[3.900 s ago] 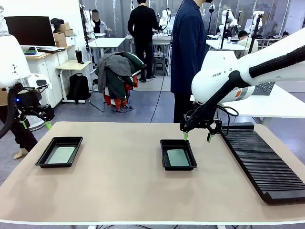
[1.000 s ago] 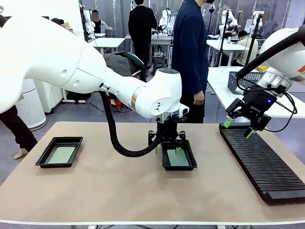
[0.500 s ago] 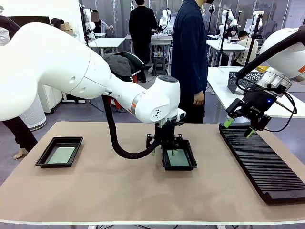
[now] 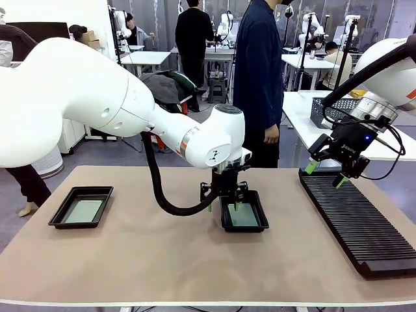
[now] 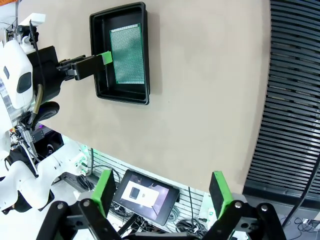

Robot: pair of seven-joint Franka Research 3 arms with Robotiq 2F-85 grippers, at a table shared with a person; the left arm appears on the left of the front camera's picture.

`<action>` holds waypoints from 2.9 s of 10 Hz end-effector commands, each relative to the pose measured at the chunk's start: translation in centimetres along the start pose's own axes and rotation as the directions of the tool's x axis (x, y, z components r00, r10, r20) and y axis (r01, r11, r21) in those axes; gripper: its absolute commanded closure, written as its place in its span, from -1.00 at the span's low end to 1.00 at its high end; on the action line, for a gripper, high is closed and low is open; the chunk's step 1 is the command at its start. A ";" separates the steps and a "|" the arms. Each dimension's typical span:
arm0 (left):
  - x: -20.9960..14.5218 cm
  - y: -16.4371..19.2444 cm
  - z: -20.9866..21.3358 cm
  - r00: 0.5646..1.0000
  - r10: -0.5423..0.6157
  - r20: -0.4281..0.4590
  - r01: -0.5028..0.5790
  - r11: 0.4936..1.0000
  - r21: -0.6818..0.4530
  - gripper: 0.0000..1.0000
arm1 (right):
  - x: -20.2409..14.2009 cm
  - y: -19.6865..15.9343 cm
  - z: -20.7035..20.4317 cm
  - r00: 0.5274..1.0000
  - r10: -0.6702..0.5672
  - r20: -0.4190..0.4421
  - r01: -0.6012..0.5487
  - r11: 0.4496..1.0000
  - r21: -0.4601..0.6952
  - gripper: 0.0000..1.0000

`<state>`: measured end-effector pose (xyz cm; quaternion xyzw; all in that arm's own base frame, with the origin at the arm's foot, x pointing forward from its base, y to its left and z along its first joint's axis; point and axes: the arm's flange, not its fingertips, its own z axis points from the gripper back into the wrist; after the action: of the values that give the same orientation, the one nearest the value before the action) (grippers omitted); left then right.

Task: Inspect and transfer BCBs to ESD trays.
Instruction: Pick up the ESD tray and place it on the left side of the table.

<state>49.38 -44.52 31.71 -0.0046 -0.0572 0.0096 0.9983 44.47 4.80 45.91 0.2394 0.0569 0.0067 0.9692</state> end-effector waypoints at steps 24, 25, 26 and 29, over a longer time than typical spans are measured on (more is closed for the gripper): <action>1.1 0.4 -0.3 1.000 0.016 -0.006 -0.016 1.000 -0.020 0.38 | 0.0 0.1 -0.1 1.000 -0.022 0.017 0.022 1.000 0.001 -1.00; 1.2 0.4 -0.4 1.000 0.015 -0.008 -0.015 1.000 -0.021 0.48 | 0.0 0.1 -0.1 1.000 -0.022 0.017 0.022 1.000 0.001 -1.00; 1.3 0.4 -0.6 1.000 0.015 -0.010 -0.015 1.000 -0.023 0.55 | 0.0 0.1 -0.1 1.000 -0.022 0.017 0.022 1.000 0.001 -1.00; 1.6 0.6 -0.9 1.000 0.012 -0.018 -0.013 1.000 -0.026 0.70 | 0.0 0.1 -0.1 1.000 -0.022 0.017 0.022 1.000 0.001 -1.00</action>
<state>50.49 -44.18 30.92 -0.0060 -0.0538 0.0191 0.9984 44.47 4.80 45.91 0.2394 0.0569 0.0067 0.9692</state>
